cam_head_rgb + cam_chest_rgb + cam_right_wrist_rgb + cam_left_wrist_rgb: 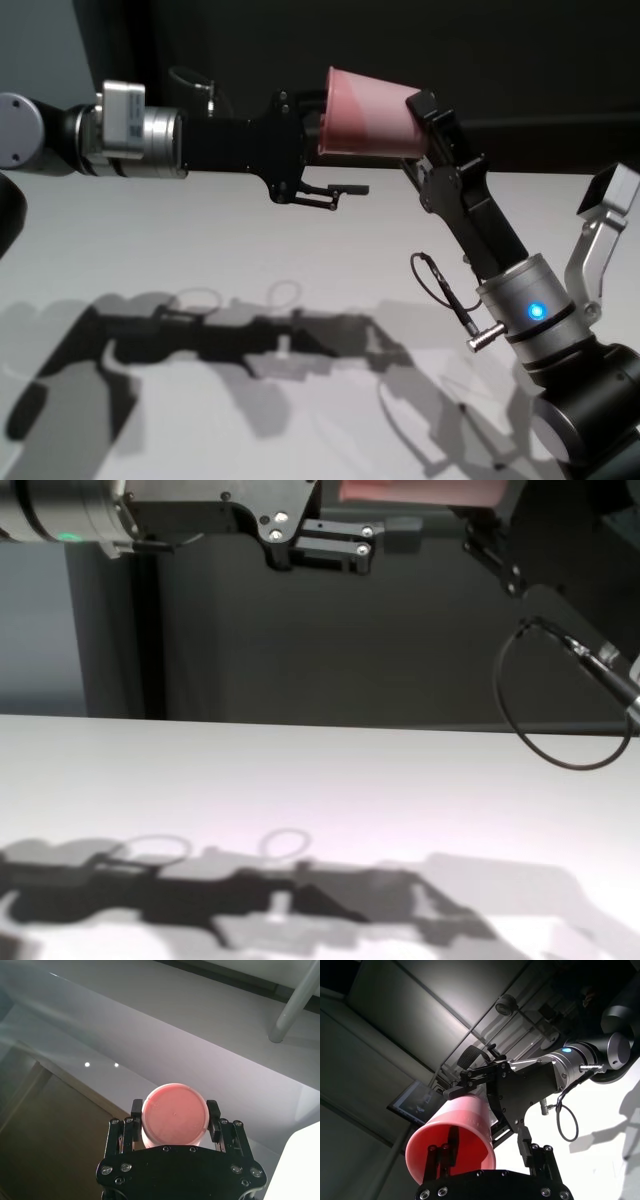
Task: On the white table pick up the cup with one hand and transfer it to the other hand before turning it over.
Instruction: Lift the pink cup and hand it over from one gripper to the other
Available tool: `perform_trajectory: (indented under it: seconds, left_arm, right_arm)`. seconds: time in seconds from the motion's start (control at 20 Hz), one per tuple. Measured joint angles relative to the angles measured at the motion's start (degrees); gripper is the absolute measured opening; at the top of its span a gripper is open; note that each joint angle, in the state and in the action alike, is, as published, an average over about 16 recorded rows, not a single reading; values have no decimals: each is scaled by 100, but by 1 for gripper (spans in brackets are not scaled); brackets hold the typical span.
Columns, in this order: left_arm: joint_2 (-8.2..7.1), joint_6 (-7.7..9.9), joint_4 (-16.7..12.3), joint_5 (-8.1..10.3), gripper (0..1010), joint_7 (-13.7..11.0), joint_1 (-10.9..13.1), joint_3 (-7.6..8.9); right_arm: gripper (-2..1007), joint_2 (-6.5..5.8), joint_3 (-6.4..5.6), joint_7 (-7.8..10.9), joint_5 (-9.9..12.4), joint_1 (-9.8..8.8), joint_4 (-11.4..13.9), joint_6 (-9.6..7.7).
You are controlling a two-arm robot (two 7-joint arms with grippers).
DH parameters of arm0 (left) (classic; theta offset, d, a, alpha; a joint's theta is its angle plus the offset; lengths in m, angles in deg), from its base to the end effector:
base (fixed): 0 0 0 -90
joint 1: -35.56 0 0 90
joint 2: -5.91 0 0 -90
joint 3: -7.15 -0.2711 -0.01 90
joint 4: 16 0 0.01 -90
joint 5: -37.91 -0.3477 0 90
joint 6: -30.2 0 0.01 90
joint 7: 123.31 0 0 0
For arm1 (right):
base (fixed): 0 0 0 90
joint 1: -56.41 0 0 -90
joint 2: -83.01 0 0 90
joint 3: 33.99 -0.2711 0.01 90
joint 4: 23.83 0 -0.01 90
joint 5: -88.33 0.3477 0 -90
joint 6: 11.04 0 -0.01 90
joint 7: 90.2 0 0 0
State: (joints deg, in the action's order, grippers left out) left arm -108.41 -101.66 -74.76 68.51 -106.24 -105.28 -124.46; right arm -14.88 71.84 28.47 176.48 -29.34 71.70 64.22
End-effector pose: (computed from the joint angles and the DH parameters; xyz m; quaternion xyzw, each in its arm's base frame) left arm 0.5380 0.0029 -0.1349 0.0020 -0.3959 -0.0477 0.9171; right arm 0.3703 0.0676 -0.2316 0.4564 0.4319 -0.1793 0.7569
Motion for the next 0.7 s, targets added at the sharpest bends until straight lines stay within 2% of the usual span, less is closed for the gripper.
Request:
perform_trajectory:
  seconds: [0.35,0.7]
  left_arm:
    - [0,0,0,0,917,0,0,0]
    - [-10,7,-16,4,995,7,11,2]
  right_arm:
    - [737,0,0,0,0,0,0,0]
    - [737,0,0,0,0,0,0,0]
